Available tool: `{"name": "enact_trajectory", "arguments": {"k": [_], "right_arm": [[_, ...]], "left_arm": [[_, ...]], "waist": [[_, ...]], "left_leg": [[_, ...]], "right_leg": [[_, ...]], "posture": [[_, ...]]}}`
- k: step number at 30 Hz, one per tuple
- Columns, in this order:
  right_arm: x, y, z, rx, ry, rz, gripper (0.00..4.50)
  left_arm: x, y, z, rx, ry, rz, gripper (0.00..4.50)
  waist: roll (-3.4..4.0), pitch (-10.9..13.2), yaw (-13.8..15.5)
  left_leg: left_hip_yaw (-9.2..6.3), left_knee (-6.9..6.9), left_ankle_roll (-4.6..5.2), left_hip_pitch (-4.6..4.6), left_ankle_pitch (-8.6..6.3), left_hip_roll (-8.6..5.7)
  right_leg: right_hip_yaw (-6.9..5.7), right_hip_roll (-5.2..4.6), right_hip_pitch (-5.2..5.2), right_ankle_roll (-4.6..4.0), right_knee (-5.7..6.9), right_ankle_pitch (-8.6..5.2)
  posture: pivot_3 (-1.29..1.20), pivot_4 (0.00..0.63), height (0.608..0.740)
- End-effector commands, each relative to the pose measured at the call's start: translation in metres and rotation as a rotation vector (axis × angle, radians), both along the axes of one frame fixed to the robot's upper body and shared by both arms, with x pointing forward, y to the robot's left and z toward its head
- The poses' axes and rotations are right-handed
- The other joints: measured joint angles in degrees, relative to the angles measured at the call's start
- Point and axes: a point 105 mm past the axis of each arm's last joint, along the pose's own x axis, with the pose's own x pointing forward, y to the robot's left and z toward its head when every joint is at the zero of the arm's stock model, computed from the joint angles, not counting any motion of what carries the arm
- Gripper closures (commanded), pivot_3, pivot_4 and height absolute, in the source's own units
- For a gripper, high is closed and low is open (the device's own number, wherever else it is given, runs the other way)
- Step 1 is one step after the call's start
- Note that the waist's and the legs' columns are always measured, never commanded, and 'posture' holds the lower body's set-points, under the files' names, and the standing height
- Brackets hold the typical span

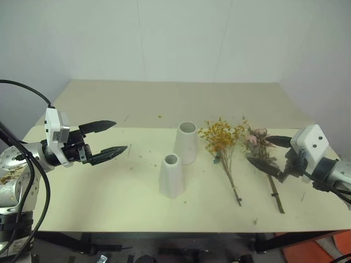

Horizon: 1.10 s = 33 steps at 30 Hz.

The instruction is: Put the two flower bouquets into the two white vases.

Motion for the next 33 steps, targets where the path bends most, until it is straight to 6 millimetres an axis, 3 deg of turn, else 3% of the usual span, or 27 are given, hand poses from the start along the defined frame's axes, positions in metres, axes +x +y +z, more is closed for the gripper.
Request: {"name": "enact_trajectory", "arguments": {"k": [1, 14, 22, 25, 33], "right_arm": [[0.001, -0.002, 0.014, -0.003, -0.058, -0.009, 0.00], [0.002, -0.006, 0.005, -0.032, 0.007, -0.027, 0.00], [0.013, 0.001, -0.001, -0.085, 0.113, -0.030, 0.00], [0.025, 0.002, -0.019, -0.092, 0.280, -0.098, 0.00], [0.032, 0.023, -0.038, -0.055, 0.489, -0.161, 0.00]], "left_arm": [[-0.002, 0.001, 0.011, 0.015, -0.054, 0.005, 0.02], [-0.004, -0.004, 0.013, 0.000, -0.058, -0.029, 0.02], [0.010, -0.039, 0.032, 0.117, -0.119, -0.157, 0.02], [0.005, -0.069, 0.046, 0.101, -0.140, -0.326, 0.02], [0.001, -0.098, 0.044, 0.174, -0.120, -0.485, 0.02]], "waist": [[0.00, 0.00, 0.00], [0.00, 0.00, 0.01], [0.00, 0.00, 0.27], [-0.02, 0.01, 0.01], [0.01, 0.00, -0.11]], "left_leg": [[0.00, 0.00, 0.00, 0.00, 0.00, 0.00], [0.00, 0.00, 0.00, 0.01, 0.00, 0.00], [-0.02, 0.03, 0.00, 0.00, 0.00, -0.03], [0.00, 0.07, 0.03, -0.08, -0.02, -0.03], [-0.05, 0.12, 0.04, -0.24, -0.02, -0.03]], "right_leg": [[0.00, 0.00, 0.00, 0.00, 0.00, 0.00], [0.00, 0.00, 0.00, 0.00, 0.01, 0.00], [-0.02, 0.01, 0.03, 0.01, 0.00, 0.00], [-0.01, 0.01, -0.02, 0.01, -0.01, 0.00], [-0.01, 0.02, -0.16, 0.02, 0.00, 0.02]], "posture": [[0.00, 0.150, 0.740], [0.00, 0.150, 0.740], [0.00, 0.150, 0.740], [0.00, 0.150, 0.740], [0.00, 0.150, 0.740]]}}
